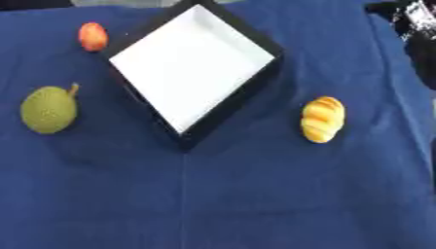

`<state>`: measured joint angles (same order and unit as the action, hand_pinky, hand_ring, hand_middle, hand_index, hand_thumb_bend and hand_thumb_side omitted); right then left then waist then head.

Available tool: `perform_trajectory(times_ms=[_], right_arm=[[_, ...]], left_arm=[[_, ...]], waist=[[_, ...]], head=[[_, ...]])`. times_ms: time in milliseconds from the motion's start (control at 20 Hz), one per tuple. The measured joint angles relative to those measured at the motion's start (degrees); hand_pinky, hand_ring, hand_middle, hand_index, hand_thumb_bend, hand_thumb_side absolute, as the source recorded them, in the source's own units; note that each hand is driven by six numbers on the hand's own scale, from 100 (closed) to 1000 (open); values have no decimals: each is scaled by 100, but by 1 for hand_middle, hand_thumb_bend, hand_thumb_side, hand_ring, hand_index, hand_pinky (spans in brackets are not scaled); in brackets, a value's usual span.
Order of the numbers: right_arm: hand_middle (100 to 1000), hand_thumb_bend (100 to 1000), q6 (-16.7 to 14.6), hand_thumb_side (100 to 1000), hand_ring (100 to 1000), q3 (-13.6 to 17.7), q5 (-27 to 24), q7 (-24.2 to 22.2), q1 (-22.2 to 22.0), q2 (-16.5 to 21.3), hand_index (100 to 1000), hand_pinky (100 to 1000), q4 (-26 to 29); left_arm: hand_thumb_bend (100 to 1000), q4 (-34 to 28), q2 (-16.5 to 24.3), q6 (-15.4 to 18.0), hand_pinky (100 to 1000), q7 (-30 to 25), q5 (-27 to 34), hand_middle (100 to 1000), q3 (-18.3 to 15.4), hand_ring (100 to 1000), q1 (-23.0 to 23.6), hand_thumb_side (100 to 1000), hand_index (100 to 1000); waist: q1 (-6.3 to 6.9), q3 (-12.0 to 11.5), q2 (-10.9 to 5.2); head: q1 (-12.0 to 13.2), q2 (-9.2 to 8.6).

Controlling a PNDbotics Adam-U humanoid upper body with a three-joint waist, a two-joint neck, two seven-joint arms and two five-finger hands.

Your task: Pick up objects on the table and place them in the box.

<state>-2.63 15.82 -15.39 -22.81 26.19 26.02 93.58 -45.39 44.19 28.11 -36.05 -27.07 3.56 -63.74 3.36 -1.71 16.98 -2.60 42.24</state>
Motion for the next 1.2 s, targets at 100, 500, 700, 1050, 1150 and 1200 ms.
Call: perform_trajectory(times_ms=[100,500,700,1050,1150,1200], right_arm=[[751,100,-6,576,786,-2,1,-14,0,0,877,1000,-11],[750,100,15,577,785,-35,1,-43,7,0,877,1000,-19],[749,100,13,578,785,-43,2,-63,45,-1,877,1000,-19],[748,100,13,582,784,-69,8,-91,89,-3,877,1000,-19],[747,100,11,584,784,-70,23,-96,103,-3,877,1000,-19],[747,100,6,587,784,-71,32,-103,104,-3,877,1000,-20]], left_arm=[[580,268,-195,101,911,101,-367,880,36,870,-163,100,967],[547,892,-801,423,893,423,-1168,866,53,857,-476,100,951],[523,1006,-965,497,878,497,-1272,856,52,847,-548,100,942],[454,1109,-1052,504,862,504,-1207,875,44,848,-682,100,918],[417,1141,-1052,468,861,468,-1119,885,28,853,-725,100,906],[400,1154,-1052,440,854,440,-1065,885,13,851,-748,100,895]], waist=[[0,20,-2],[5,84,-11],[5,115,-11],[11,203,-9],[39,215,-4],[53,229,-4]], head=[[19,28],[80,39],[103,29],[129,-67],[129,-76],[129,-92]])
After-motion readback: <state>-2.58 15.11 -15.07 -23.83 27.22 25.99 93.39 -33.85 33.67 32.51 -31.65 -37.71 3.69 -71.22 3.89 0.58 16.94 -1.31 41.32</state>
